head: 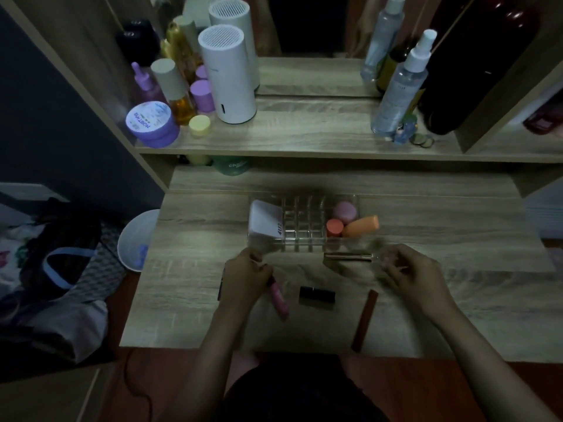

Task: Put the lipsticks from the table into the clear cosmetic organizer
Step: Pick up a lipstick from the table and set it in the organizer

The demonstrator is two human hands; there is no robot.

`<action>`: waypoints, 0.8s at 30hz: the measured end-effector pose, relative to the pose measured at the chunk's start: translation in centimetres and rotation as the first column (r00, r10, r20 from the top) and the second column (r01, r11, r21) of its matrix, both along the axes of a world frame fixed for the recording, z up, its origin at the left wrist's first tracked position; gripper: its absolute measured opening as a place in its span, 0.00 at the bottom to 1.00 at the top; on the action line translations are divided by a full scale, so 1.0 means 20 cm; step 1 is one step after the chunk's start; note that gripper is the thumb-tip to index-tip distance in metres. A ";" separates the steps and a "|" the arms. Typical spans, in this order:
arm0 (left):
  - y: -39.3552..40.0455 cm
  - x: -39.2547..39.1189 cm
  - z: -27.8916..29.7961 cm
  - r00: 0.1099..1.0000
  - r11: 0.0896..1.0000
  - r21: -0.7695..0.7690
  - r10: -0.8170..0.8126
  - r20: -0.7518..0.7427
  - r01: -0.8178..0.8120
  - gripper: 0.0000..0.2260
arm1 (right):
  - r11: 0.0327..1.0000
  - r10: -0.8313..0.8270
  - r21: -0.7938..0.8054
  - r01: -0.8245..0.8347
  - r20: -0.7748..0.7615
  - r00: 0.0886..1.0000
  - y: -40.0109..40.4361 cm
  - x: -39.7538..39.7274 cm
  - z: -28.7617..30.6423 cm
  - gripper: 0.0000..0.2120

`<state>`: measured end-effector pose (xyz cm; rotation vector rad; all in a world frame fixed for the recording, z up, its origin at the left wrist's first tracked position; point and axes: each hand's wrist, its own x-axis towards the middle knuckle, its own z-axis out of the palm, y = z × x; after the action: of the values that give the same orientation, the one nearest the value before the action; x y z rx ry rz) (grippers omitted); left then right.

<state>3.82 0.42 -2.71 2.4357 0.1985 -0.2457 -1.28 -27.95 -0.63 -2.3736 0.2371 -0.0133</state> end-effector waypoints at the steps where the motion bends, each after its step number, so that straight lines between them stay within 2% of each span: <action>1: 0.00 0.01 0.03 1.000 1.000 -0.027 -0.008 0.023 0.008 0.10 | 0.999 -0.003 0.043 0.002 0.027 1.000 0.01 0.02 0.04 0.11; 4: -0.03 0.06 0.17 0.990 0.989 -0.137 -0.034 0.134 0.052 0.11 | 0.993 0.007 0.113 -0.019 0.107 0.994 0.07 0.13 0.17 0.15; 7: -0.08 0.16 0.31 0.948 0.973 -0.211 -0.020 0.319 0.092 0.10 | 0.989 0.019 0.142 -0.052 0.222 0.975 0.16 0.27 0.27 0.12; 11: -0.15 0.33 0.41 0.872 0.971 -0.209 0.003 0.490 0.115 0.11 | 0.999 0.014 0.032 -0.026 0.339 0.941 0.30 0.45 0.33 0.10; 17: -0.21 0.44 0.34 0.866 0.956 -0.224 -0.054 0.498 0.188 0.08 | 0.989 0.142 -0.079 -0.121 0.374 0.917 0.41 0.56 0.31 0.09; 24: -0.22 0.48 0.22 0.894 0.953 -0.198 -0.128 0.429 0.231 0.10 | 0.976 0.188 -0.151 -0.157 0.221 0.957 0.46 0.64 0.19 0.10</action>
<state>13.36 -3.88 1.60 2.1980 -0.2364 0.1603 11.44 -18.73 3.23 -2.4891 -0.0887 -0.2316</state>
